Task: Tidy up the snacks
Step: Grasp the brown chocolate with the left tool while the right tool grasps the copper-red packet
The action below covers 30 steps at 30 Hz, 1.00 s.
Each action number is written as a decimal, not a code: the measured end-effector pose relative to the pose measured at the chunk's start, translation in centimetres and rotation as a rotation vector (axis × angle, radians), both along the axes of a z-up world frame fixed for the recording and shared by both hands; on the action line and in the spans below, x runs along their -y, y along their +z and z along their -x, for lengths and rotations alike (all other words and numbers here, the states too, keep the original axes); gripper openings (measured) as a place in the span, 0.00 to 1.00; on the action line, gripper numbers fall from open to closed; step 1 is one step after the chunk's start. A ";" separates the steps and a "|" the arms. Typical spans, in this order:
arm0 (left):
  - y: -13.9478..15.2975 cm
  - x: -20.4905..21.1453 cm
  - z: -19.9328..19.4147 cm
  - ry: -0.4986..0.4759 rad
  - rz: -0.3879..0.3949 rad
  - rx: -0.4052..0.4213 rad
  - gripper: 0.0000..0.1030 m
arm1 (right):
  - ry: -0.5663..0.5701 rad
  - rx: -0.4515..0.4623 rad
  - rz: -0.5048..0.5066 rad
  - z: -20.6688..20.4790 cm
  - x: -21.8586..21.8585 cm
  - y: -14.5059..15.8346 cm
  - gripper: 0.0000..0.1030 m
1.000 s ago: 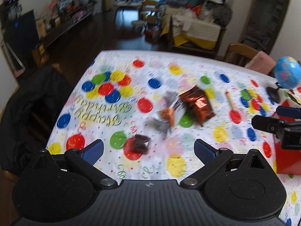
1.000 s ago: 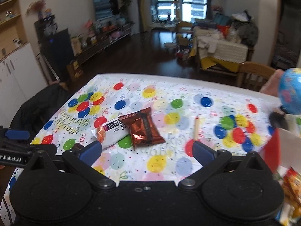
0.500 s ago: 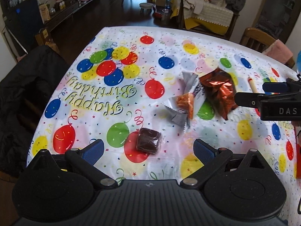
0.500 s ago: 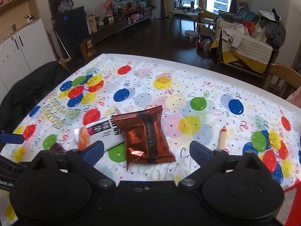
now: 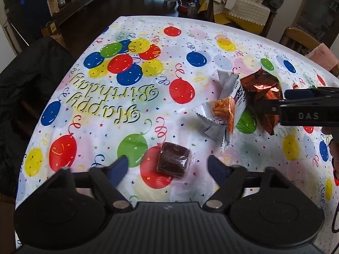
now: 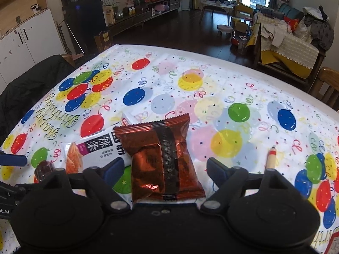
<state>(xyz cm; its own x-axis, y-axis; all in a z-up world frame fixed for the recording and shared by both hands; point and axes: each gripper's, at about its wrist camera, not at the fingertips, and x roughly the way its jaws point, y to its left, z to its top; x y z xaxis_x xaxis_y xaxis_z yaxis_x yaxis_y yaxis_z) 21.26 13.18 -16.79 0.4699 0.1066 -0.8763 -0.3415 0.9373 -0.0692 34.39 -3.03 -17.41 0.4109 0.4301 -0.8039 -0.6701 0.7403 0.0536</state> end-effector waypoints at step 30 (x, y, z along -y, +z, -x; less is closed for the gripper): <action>1.7 1.8 2.0 -0.077 0.011 -0.004 0.31 | -0.131 -0.015 -0.087 6.1 3.4 3.7 0.43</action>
